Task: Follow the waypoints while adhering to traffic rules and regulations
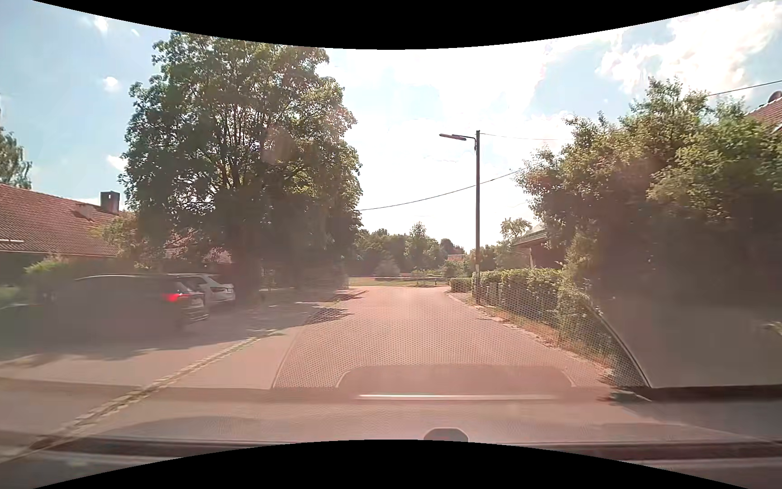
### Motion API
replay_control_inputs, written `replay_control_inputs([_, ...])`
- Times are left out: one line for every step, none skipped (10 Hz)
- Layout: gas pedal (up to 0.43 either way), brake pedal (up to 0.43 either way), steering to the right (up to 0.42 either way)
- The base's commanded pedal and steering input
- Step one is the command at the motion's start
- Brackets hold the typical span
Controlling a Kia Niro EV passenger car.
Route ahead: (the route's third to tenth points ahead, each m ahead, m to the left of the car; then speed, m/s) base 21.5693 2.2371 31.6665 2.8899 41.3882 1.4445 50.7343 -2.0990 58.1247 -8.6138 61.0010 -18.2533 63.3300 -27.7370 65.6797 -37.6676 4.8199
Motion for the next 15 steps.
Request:
replay_control_inputs([0.299, 0.000, 0.012])
replay_control_inputs([0.299, 0.000, 0.009])
replay_control_inputs([0.299, 0.000, 0.006])
replay_control_inputs([0.287, 0.000, 0.005])
replay_control_inputs([0.287, 0.000, 0.005])
replay_control_inputs([0.280, 0.000, 0.004])
replay_control_inputs([0.268, 0.000, 0.002])
replay_control_inputs([0.268, 0.000, 0.002])
replay_control_inputs([0.268, 0.000, 0.001])
replay_control_inputs([0.268, 0.000, 0.000])
replay_control_inputs([0.248, 0.000, -0.001])
replay_control_inputs([0.157, 0.000, -0.002])
replay_control_inputs([0.138, 0.000, -0.003])
replay_control_inputs([0.138, 0.000, -0.003])
replay_control_inputs([0.130, 0.000, -0.002])
